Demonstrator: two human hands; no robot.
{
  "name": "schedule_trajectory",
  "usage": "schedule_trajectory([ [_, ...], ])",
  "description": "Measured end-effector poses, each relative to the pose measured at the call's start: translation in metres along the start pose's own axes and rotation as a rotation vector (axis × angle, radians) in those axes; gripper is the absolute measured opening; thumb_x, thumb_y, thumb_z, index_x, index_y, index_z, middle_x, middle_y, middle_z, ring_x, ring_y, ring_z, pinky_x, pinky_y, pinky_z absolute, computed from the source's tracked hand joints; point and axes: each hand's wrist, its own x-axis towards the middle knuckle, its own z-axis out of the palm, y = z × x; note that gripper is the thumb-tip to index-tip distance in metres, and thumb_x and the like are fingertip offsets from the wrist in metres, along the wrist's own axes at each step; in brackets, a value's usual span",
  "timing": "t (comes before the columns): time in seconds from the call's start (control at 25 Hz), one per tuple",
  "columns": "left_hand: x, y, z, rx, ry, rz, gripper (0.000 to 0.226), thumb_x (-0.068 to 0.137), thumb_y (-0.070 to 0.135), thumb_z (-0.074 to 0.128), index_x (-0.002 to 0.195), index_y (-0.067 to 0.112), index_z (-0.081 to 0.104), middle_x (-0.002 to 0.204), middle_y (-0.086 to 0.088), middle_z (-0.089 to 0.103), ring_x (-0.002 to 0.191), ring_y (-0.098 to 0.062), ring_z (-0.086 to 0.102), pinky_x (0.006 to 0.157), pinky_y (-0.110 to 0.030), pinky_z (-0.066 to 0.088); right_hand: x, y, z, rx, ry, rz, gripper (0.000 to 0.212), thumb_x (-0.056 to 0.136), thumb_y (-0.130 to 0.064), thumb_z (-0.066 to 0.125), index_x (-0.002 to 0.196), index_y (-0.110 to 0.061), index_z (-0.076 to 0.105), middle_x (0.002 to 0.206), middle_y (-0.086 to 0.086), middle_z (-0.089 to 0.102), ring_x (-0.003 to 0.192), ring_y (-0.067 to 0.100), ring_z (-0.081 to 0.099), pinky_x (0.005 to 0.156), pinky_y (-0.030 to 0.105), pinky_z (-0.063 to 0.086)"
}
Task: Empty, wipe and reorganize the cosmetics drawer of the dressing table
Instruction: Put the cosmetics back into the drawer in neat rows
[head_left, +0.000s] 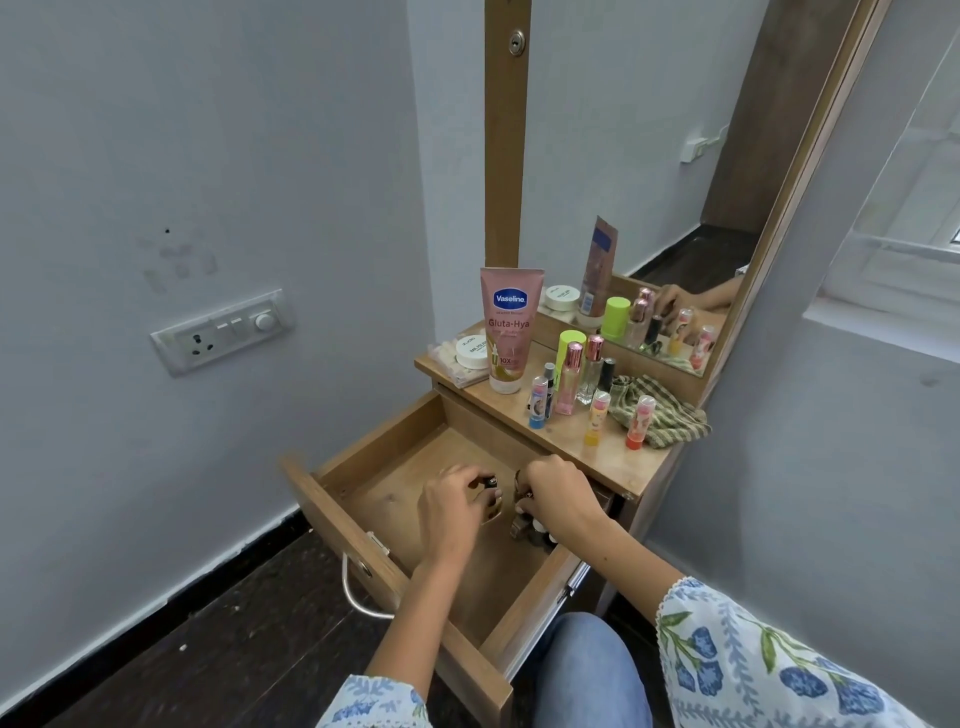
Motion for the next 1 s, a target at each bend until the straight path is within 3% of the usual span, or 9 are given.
schedule_trajectory([
  [0.16,0.001,-0.003,0.004,-0.031,-0.055,0.026,0.021,0.073,0.022,0.079,0.094,0.019,0.074,0.090,0.006,0.071,0.075,-0.001,0.059,0.070,-0.008,0.042,-0.005,0.011,-0.004,0.068,0.060,0.039,0.030,0.084,-0.019,0.069,0.113,-0.011,0.065,0.110,0.006,0.065,0.099,0.022,0.064,0.084,0.033,0.054],
  [0.32,0.001,-0.007,0.008,-0.037,-0.105,0.070,0.021,0.073,0.021,0.079,0.094,0.019,0.074,0.089,0.006,0.070,0.072,-0.001,0.060,0.071,-0.018,0.052,-0.019,0.026,-0.006,0.120,0.123,0.056,0.025,0.084,-0.016,0.067,0.109,-0.017,0.068,0.104,0.002,0.068,0.095,0.018,0.064,0.081,0.028,0.053],
  [0.56,0.004,0.005,0.004,-0.071,-0.122,0.054,0.019,0.073,0.019,0.079,0.092,0.020,0.074,0.085,0.012,0.068,0.071,0.004,0.061,0.065,-0.005,0.045,-0.032,0.031,-0.007,0.189,0.221,0.036,0.024,0.085,-0.014,0.063,0.108,-0.020,0.070,0.102,-0.003,0.069,0.090,0.013,0.063,0.074,0.019,0.046],
  [0.64,0.006,0.010,0.007,-0.079,-0.137,0.023,0.017,0.072,0.018,0.081,0.086,0.023,0.074,0.078,0.017,0.066,0.069,0.007,0.060,0.063,-0.005,0.044,-0.036,0.035,-0.010,0.221,0.245,0.043,0.022,0.086,-0.013,0.062,0.104,-0.022,0.072,0.099,-0.004,0.071,0.087,0.010,0.064,0.075,0.022,0.050],
  [0.72,0.006,0.012,0.011,-0.113,-0.150,-0.047,0.017,0.070,0.015,0.082,0.080,0.024,0.073,0.072,0.017,0.065,0.067,0.006,0.061,0.063,-0.008,0.044,-0.038,0.037,-0.012,0.234,0.248,0.058,0.022,0.086,-0.012,0.060,0.100,-0.022,0.073,0.096,-0.005,0.072,0.085,0.009,0.064,0.076,0.025,0.052],
  [0.84,0.006,0.009,0.018,-0.188,-0.147,-0.143,0.017,0.069,0.010,0.082,0.080,0.020,0.074,0.072,0.008,0.069,0.070,-0.004,0.065,0.070,-0.024,0.053,-0.041,0.040,-0.012,0.250,0.249,0.076,0.023,0.084,-0.011,0.060,0.100,-0.022,0.073,0.095,-0.005,0.072,0.082,0.008,0.064,0.075,0.023,0.052],
  [1.0,0.008,0.002,0.020,-0.223,-0.148,-0.166,0.016,0.070,0.008,0.081,0.084,0.014,0.075,0.075,0.004,0.071,0.071,-0.007,0.067,0.072,-0.023,0.054,-0.040,0.044,-0.011,0.261,0.240,0.083,0.023,0.084,-0.011,0.062,0.101,-0.022,0.073,0.096,-0.005,0.072,0.083,0.009,0.064,0.076,0.027,0.053],
])
